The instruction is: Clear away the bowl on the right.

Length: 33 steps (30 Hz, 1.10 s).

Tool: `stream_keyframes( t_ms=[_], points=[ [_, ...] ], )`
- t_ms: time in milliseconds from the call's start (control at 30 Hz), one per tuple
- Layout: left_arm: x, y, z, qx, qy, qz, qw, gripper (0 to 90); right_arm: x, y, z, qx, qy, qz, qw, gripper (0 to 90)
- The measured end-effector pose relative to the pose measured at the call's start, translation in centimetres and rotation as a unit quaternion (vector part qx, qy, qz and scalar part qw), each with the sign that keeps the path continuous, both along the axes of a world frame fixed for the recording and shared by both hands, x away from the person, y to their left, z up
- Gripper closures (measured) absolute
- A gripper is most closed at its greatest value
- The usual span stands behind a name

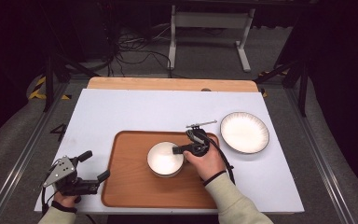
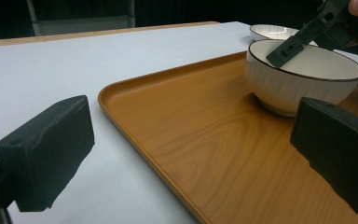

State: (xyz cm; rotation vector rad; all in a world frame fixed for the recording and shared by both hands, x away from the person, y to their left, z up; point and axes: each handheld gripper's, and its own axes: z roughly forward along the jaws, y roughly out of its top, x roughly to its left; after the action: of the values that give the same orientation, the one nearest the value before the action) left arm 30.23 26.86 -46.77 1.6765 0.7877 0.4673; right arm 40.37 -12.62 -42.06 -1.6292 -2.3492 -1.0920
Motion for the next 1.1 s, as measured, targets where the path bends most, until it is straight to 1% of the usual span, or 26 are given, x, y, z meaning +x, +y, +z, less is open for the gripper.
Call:
stream_keyframes(
  t_ms=[167, 233, 300, 333, 367, 433, 467, 533, 633, 667, 700, 767, 800, 833, 867, 900, 933, 967, 1033, 1100],
  points=[
    [0.0, 0.0, 0.0, -0.001, 0.002, 0.0, 1.0, 0.3, 0.0, -0.2, -0.2, -0.002, 0.002, 0.002, 1.0, 76.7],
    [0.0, 0.0, 0.0, -0.001, 0.002, 0.0, 1.0, 0.3, 0.0, -0.3, -0.3, 0.003, -0.001, 0.003, 1.0, 75.1],
    [0.0, -0.1, 0.0, 0.0, 0.001, 0.0, 1.0, 0.3, -0.1, -0.3, -0.2, 0.005, -0.017, 0.009, 0.9998, 68.6],
    [0.0, -0.1, 0.0, 0.0, 0.001, -0.001, 1.0, 0.3, -0.1, -0.3, -0.3, -0.003, -0.025, 0.017, 0.9995, 64.4],
    [0.0, -0.1, 0.0, 0.0, 0.001, 0.0, 1.0, 0.3, -0.1, -0.2, -0.3, -0.011, -0.031, 0.025, 0.9991, 62.3],
    [0.0, -0.1, 0.0, 0.0, 0.001, -0.001, 1.0, 0.3, -0.2, -0.2, -0.4, -0.013, -0.05, 0.037, 0.998, 57.0],
    [0.0, 0.0, 0.0, 0.0, 0.0, -0.001, 1.0, 0.3, -0.2, -0.2, -0.4, -0.012, -0.061, 0.039, 0.9973, 54.7],
    [0.0, -0.1, 0.0, 0.0, 0.0, -0.001, 1.0, 0.3, -0.3, -0.3, -0.3, -0.009, -0.085, 0.041, 0.9955, 51.8],
    [0.0, -0.1, 0.0, 0.0, 0.0, 0.0, 1.0, 0.3, -0.4, -0.5, -0.1, 0.002, -0.097, 0.047, 0.9942, 50.6],
    [0.0, -0.1, 0.0, 0.001, 0.0, -0.001, 1.0, 0.3, -0.5, -0.5, 0.0, 0.003, -0.104, 0.049, 0.9933, 50.0],
    [0.0, -0.1, 0.0, 0.0, 0.0, 0.0, 1.0, 0.3, -0.5, -0.6, 0.1, 0.004, -0.115, 0.052, 0.9919, 49.7],
    [0.0, -0.1, 0.0, 0.0, 0.0, 0.0, 1.0, 0.3, -0.8, -0.7, 0.3, 0.007, -0.146, 0.058, 0.9876, 48.6],
    [0.0, -0.1, 0.0, 0.0, 0.0, 0.0, 1.0, 0.3, -0.8, -0.7, 0.3, 0.007, -0.146, 0.058, 0.9876, 48.6],
    [0.0, -0.1, 0.0, 0.0, 0.0, 0.0, 1.0, 0.3, -0.9, -0.8, 0.5, 0.007, -0.164, 0.064, 0.9843, 47.4],
    [0.0, -0.1, 0.0, 0.0, 0.0, 0.0, 1.0, 0.3, -1.2, -0.9, 0.8, 0.002, -0.195, 0.066, 0.9785, 47.3],
    [0.0, -0.1, 0.0, 0.0, 0.0, 0.0, 1.0, 0.3, -1.3, -0.9, 0.9, 0.0, -0.21, 0.069, 0.9752, 47.3],
    [0.0, -0.1, 0.0, 0.0, 0.0, 0.0, 1.0, 0.3, -1.3, -0.9, 0.9, 0.0, -0.21, 0.069, 0.9752, 47.3],
    [0.0, -0.1, 0.0, 0.0, -0.001, 0.0, 1.0, 0.3, -1.5, -1.0, 1.1, 0.002, -0.219, 0.07, 0.9731, 47.5],
    [0.0, -0.1, 0.0, 0.0, 0.0, 0.001, 1.0, 0.3, -1.7, -1.2, 1.5, 0.008, -0.238, 0.078, 0.9681, 47.7],
    [0.0, -0.1, 0.0, 0.002, 0.0, -0.001, 1.0, 0.3, -2.0, -1.3, 1.9, 0.014, -0.261, 0.088, 0.9612, 46.6]
  ],
)
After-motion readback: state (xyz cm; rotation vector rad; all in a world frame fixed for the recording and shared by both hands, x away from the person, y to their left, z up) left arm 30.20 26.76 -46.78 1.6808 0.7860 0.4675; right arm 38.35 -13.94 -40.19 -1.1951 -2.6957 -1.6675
